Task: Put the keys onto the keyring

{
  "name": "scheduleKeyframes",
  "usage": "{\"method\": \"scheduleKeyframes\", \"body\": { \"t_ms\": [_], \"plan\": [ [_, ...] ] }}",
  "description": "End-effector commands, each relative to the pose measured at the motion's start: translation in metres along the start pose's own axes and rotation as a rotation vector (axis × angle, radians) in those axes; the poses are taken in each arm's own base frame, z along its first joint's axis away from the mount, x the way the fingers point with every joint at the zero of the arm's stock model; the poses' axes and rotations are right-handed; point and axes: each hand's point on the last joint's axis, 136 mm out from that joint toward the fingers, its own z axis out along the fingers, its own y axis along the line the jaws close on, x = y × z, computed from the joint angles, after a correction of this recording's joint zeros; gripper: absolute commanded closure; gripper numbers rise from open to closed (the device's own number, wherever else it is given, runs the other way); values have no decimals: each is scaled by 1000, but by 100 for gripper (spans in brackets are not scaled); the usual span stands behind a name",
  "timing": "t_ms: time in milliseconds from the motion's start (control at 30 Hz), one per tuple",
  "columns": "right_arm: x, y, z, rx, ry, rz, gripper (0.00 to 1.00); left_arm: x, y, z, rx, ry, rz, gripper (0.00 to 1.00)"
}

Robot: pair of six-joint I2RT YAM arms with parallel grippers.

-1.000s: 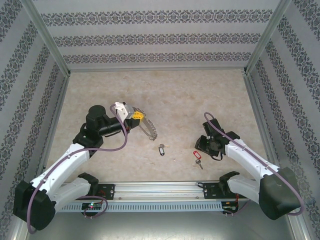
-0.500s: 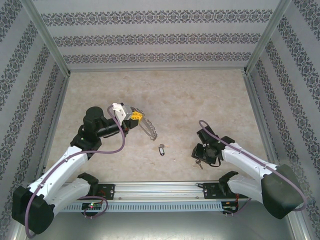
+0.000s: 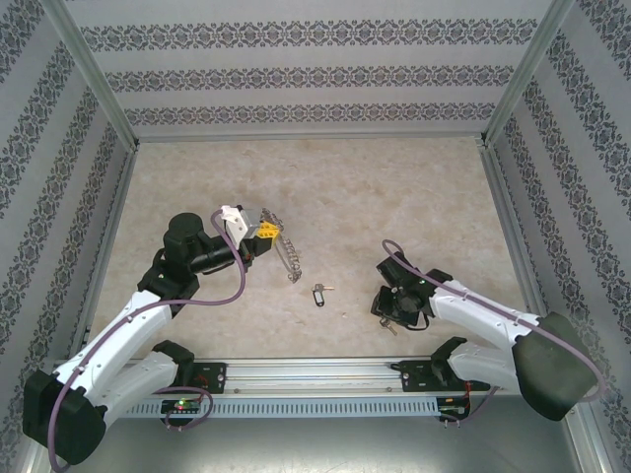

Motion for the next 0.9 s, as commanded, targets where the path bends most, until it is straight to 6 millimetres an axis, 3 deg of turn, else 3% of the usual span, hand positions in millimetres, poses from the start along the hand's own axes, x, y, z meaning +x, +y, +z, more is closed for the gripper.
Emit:
{"method": "scheduleKeyframes", "body": {
  "t_ms": [0, 133, 267, 867],
  "plan": [
    [-10, 2, -9, 74, -57, -34, 65, -10, 0, -5, -11, -25, 43, 100],
    [-14, -10, -23, 240, -108, -104, 65, -10, 2, -8, -34, -29, 47, 100],
    [-12, -12, -25, 328, -107, -155, 66, -9, 5, -12, -69, -32, 55, 100],
    [3, 5, -1, 349, 18, -246, 67, -7, 11, -14, -109, -27, 50, 100]
  ]
}}
